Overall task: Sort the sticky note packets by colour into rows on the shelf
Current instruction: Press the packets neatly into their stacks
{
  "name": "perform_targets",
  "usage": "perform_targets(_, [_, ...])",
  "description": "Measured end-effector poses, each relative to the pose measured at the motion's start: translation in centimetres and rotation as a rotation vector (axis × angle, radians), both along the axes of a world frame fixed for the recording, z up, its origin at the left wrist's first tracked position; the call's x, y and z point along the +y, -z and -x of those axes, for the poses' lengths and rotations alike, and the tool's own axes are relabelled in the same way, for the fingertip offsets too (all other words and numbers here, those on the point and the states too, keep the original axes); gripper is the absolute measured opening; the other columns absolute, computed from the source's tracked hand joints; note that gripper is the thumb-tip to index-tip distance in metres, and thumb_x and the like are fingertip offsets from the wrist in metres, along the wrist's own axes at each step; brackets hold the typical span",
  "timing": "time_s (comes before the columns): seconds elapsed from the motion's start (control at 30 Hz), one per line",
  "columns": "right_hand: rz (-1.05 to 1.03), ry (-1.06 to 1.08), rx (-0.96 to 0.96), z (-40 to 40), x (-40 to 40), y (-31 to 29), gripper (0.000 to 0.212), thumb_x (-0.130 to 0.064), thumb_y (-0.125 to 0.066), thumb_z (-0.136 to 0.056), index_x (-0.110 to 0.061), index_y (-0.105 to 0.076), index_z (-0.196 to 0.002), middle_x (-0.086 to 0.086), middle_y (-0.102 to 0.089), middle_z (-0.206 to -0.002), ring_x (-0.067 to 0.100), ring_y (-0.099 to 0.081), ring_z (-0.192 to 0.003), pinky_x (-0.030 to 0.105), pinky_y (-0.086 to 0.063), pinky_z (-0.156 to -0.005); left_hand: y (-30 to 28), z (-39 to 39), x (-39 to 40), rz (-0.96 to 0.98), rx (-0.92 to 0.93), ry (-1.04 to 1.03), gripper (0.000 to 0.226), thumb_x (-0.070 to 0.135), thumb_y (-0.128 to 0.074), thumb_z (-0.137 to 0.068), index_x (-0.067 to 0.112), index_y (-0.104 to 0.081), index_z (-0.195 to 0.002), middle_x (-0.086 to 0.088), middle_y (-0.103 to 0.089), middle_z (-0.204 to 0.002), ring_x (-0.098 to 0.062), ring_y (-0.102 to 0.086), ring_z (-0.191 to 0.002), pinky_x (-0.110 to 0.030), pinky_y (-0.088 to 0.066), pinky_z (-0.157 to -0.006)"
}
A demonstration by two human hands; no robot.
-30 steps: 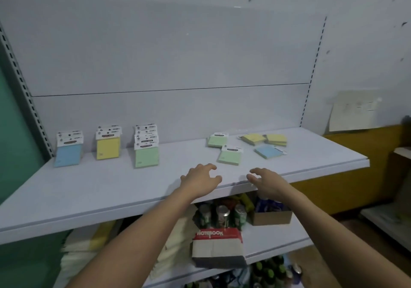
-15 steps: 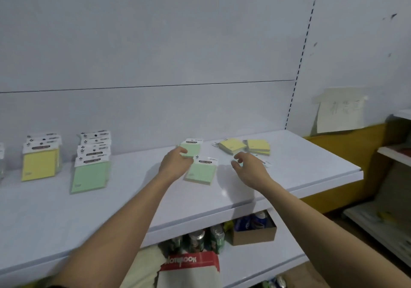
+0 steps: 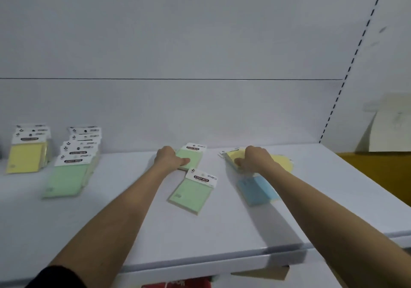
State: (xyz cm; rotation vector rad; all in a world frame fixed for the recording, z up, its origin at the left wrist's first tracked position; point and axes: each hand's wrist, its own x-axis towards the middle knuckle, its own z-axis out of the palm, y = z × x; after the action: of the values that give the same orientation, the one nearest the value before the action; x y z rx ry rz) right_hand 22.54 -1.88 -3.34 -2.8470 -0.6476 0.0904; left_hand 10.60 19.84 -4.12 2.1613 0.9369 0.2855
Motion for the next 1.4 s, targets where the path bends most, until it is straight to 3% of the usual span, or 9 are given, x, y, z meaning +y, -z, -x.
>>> perform_targets(0.13, [0.007,-0.065,0.043,-2.0,-0.1,-0.8,0.046,-0.048,-0.065,-0.083,-0.015,-0.037,-0.067,0.009,-0.058,-0.090,0.030,-0.060,-0.091,0.028,-0.039,-0.071,0.0,0.2,-1.1,0.027,-0.040,-0.096,0.058,0.031,-0.082,-0.073,-0.001,-0.058,-0.114,-0.014,-0.063,-0.119,-0.031,-0.059,-0.111,-0.036,-0.048,-0.093])
perform_targets(0.3, [-0.137,-0.148,0.082,-3.7,-1.4,-1.6,0.042,-0.041,-0.073,-0.079,-0.011,-0.046,-0.091,0.013,-0.058,-0.103,0.030,-0.054,-0.084,0.030,-0.043,-0.069,-1.6,0.8,-4.2,0.006,-0.172,-0.197,0.029,0.015,-0.083,-0.071,0.009,-0.068,-0.094,-0.010,-0.069,-0.100,-0.026,-0.066,-0.093,-0.033,-0.052,-0.085])
perform_targets(0.4, [-0.491,-0.206,0.360,-4.4,-2.5,-2.4,0.026,-0.021,-0.064,-0.091,-0.006,-0.050,-0.108,0.014,-0.056,-0.100,0.030,-0.057,-0.077,0.032,-0.051,-0.055,-2.7,1.9,-5.8,0.018,-0.364,-0.284,0.029,0.011,-0.080,-0.071,0.019,-0.069,-0.096,-0.009,-0.070,-0.104,-0.023,-0.065,-0.088,-0.035,-0.053,-0.084])
perform_targets(0.47, [-0.732,-0.241,0.607,-4.3,-3.1,-3.2,0.018,-0.013,-0.061,-0.093,-0.005,-0.052,-0.106,0.014,-0.057,-0.094,0.026,-0.059,-0.072,0.033,-0.058,-0.053,-3.6,3.5,-7.0,0.059,-0.494,-0.344,0.025,0.010,-0.076,-0.076,0.016,-0.068,-0.099,-0.010,-0.071,-0.101,-0.020,-0.064,-0.079,-0.031,-0.052,-0.073])
perform_targets(0.6, [-0.949,-0.328,0.855,-2.6,-2.6,-4.6,0.018,-0.003,-0.056,-0.094,-0.006,-0.050,-0.111,0.011,-0.064,-0.094,0.020,-0.065,-0.074,0.029,-0.059,-0.052,-4.8,7.8,-8.5,0.266,-0.693,-0.503,0.024,0.005,-0.066,-0.087,0.013,-0.060,-0.109,-0.010,-0.065,-0.105,-0.023,-0.062,-0.089,-0.027,-0.051,-0.067])
perform_targets(0.77, [-1.009,-0.458,0.928,1.8,-0.8,-4.8,0.021,0.001,-0.051,-0.094,-0.011,-0.053,-0.111,0.006,-0.063,-0.094,0.019,-0.065,-0.077,0.036,-0.059,-0.068,-5.2,13.5,-9.3,0.427,-0.757,-0.535,0.030,-0.001,-0.063,-0.087,0.007,-0.062,-0.116,-0.015,-0.066,-0.110,-0.027,-0.065,-0.094,-0.037,-0.056,-0.077])
perform_targets(0.9, [-0.979,-0.513,0.881,6.0,1.1,-4.5,0.019,0.000,-0.054,-0.091,-0.012,-0.056,-0.106,0.013,-0.067,-0.098,0.023,-0.066,-0.079,0.034,-0.056,-0.069,-4.8,18.1,-9.5,0.455,-0.791,-0.544,0.026,-0.004,-0.066,-0.085,0.000,-0.060,-0.109,-0.019,-0.068,-0.109,-0.030,-0.069,-0.092,-0.046,-0.056,-0.087])
perform_targets(1.2, [-1.055,-0.522,0.799,17.7,6.9,-4.3,0.016,0.004,-0.056,-0.091,-0.009,-0.055,-0.101,0.010,-0.064,-0.076,0.023,-0.064,-0.071,0.039,-0.058,-0.071,-4.0,29.7,-5.6,0.374,-0.809,-0.548,0.030,-0.004,-0.068,-0.083,-0.002,-0.062,-0.112,-0.018,-0.072,-0.099,-0.030,-0.072,-0.087,-0.034,-0.062,-0.069])
perform_targets(1.4, [-1.033,-0.462,0.816,26.8,11.2,-1.6,0.016,0.004,-0.056,-0.092,-0.008,-0.055,-0.103,0.010,-0.064,-0.079,0.020,-0.065,-0.070,0.029,-0.059,-0.058,-0.7,37.6,-3.3,0.327,-0.680,-0.457,0.022,-0.008,-0.065,-0.084,-0.005,-0.064,-0.106,-0.021,-0.070,-0.091,-0.027,-0.070,-0.075,-0.030,-0.061,-0.061])
